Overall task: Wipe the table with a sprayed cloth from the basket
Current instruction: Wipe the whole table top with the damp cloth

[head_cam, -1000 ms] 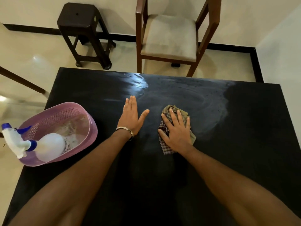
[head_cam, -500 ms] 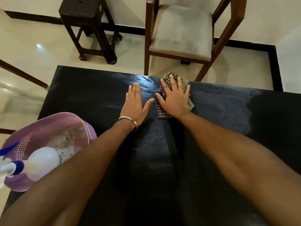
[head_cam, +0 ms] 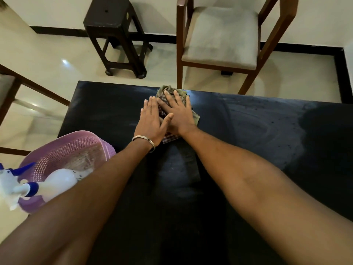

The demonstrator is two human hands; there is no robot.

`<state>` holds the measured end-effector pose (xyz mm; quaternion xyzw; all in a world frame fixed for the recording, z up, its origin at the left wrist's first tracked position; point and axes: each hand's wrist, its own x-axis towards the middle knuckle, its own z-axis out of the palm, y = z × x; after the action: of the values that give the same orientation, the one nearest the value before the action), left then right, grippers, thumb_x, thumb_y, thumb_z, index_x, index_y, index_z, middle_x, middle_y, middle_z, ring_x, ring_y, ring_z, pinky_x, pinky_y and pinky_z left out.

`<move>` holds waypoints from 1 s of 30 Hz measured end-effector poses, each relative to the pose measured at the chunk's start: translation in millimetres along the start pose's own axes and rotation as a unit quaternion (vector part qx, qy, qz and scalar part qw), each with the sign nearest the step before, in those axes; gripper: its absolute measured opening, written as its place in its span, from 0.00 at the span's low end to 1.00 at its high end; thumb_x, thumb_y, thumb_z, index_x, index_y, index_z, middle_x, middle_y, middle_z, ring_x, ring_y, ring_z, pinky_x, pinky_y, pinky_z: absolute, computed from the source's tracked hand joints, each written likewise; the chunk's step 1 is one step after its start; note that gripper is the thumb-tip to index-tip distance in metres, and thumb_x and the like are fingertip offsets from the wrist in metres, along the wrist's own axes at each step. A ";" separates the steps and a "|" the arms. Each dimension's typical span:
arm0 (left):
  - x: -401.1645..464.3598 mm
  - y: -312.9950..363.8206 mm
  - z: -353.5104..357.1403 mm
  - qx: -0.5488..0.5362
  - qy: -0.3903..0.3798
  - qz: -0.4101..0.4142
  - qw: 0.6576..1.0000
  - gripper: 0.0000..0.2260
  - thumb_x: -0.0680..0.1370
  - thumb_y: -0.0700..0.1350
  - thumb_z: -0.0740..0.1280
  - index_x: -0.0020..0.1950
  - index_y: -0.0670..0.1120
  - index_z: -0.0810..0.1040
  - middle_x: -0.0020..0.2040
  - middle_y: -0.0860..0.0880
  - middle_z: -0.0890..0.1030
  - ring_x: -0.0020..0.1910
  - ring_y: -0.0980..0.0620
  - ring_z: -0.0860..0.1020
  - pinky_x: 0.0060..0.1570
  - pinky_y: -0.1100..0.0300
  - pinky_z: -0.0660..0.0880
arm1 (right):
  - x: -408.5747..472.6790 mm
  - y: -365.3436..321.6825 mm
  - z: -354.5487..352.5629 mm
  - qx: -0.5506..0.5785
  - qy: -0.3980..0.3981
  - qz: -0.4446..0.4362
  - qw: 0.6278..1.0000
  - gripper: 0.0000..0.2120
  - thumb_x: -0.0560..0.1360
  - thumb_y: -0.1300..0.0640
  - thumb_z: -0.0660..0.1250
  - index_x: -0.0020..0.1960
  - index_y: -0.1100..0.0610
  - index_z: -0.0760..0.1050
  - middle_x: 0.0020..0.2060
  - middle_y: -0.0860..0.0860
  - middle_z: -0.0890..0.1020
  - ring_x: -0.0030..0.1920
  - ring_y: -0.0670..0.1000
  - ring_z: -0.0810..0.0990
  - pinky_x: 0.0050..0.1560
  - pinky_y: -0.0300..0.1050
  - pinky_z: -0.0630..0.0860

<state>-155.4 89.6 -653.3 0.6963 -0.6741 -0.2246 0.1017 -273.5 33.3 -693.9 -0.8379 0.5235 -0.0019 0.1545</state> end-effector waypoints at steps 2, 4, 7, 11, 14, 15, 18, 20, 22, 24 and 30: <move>-0.1 9.6 5.3 0.012 -0.010 0.012 1.000 0.38 0.79 0.64 0.50 0.79 0.40 0.43 0.80 0.44 0.45 0.78 0.47 0.42 0.77 0.51 0.44 | -6.4 17.6 -1.0 0.005 0.030 0.032 0.999 0.32 0.79 0.33 0.52 0.80 0.42 0.54 0.81 0.50 0.52 0.80 0.57 0.46 0.76 0.67 0.42; 1.1 23.2 13.0 0.021 -0.017 0.027 0.999 0.38 0.80 0.63 0.50 0.79 0.40 0.43 0.80 0.44 0.45 0.78 0.47 0.42 0.77 0.51 0.44 | -17.1 42.9 -2.8 0.009 0.051 0.068 0.996 0.32 0.79 0.33 0.52 0.79 0.43 0.56 0.81 0.49 0.54 0.80 0.56 0.48 0.76 0.67 0.43; 5.3 49.1 27.2 0.014 -0.018 0.041 0.999 0.38 0.80 0.63 0.51 0.79 0.39 0.44 0.80 0.43 0.46 0.79 0.47 0.42 0.77 0.52 0.43 | -36.8 91.2 -8.2 0.009 0.075 0.112 0.991 0.32 0.78 0.35 0.53 0.79 0.43 0.58 0.80 0.50 0.57 0.80 0.56 0.51 0.76 0.66 0.45; 9.4 92.9 48.0 0.003 -0.030 0.067 0.997 0.38 0.80 0.63 0.51 0.79 0.39 0.44 0.80 0.43 0.47 0.79 0.46 0.43 0.77 0.51 0.44 | -70.9 152.8 -18.0 0.008 0.099 0.161 0.982 0.32 0.77 0.36 0.52 0.79 0.45 0.60 0.79 0.52 0.61 0.79 0.57 0.54 0.77 0.65 0.47; 12.7 118.1 59.7 0.003 -0.033 0.084 0.996 0.37 0.80 0.62 0.52 0.79 0.39 0.44 0.80 0.43 0.47 0.79 0.45 0.43 0.77 0.50 0.44 | -92.5 189.2 -24.1 0.011 0.107 0.188 0.976 0.32 0.77 0.36 0.51 0.79 0.45 0.60 0.78 0.53 0.62 0.79 0.57 0.55 0.77 0.64 0.47; 13.9 125.0 62.9 0.005 -0.035 0.090 0.995 0.37 0.80 0.62 0.52 0.79 0.39 0.44 0.80 0.43 0.47 0.79 0.46 0.43 0.77 0.50 0.45 | -100.1 201.6 -25.8 0.011 0.109 0.198 0.974 0.32 0.77 0.37 0.51 0.79 0.46 0.60 0.78 0.53 0.62 0.79 0.57 0.55 0.77 0.64 0.47; 16.4 138.0 69.4 0.016 -0.038 0.106 0.994 0.38 0.79 0.64 0.50 0.79 0.40 0.44 0.80 0.44 0.47 0.79 0.46 0.43 0.77 0.50 0.45 | -121.9 237.6 -32.2 -0.004 0.108 0.226 0.968 0.31 0.78 0.37 0.50 0.79 0.46 0.60 0.78 0.53 0.63 0.79 0.57 0.56 0.77 0.64 0.48; 17.8 142.8 72.6 0.020 -0.038 0.112 0.993 0.38 0.79 0.64 0.49 0.79 0.40 0.45 0.80 0.44 0.47 0.79 0.46 0.43 0.77 0.50 0.45 | -138.1 263.3 -37.8 -0.009 0.105 0.248 0.963 0.31 0.78 0.37 0.50 0.79 0.46 0.59 0.78 0.53 0.63 0.78 0.57 0.56 0.77 0.65 0.49; 18.1 144.6 75.2 0.023 -0.040 0.114 0.992 0.38 0.79 0.64 0.50 0.79 0.40 0.45 0.80 0.44 0.47 0.79 0.46 0.43 0.77 0.50 0.45 | -156.9 290.6 -43.2 -0.007 0.104 0.272 0.957 0.31 0.79 0.37 0.49 0.79 0.47 0.58 0.78 0.54 0.61 0.79 0.58 0.56 0.77 0.65 0.49; 17.0 144.4 77.4 0.028 -0.042 0.113 0.992 0.38 0.79 0.64 0.50 0.79 0.40 0.44 0.80 0.44 0.47 0.79 0.46 0.43 0.77 0.51 0.44 | -178.0 319.4 -48.3 -0.011 0.101 0.300 0.948 0.31 0.80 0.36 0.49 0.80 0.48 0.56 0.79 0.54 0.60 0.79 0.58 0.55 0.77 0.66 0.48; 8.8 130.5 76.3 0.038 -0.048 0.105 0.993 0.40 0.77 0.66 0.47 0.79 0.40 0.44 0.80 0.44 0.46 0.79 0.46 0.43 0.77 0.51 0.45 | -246.0 374.1 -51.5 0.005 0.111 0.410 0.905 0.32 0.80 0.37 0.50 0.80 0.49 0.56 0.80 0.57 0.56 0.79 0.61 0.53 0.77 0.67 0.48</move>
<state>-306.4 84.0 -663.8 0.6137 -0.7555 -0.2201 0.0653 -721.1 84.8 -703.5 -0.5426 0.8348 -0.0346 0.0868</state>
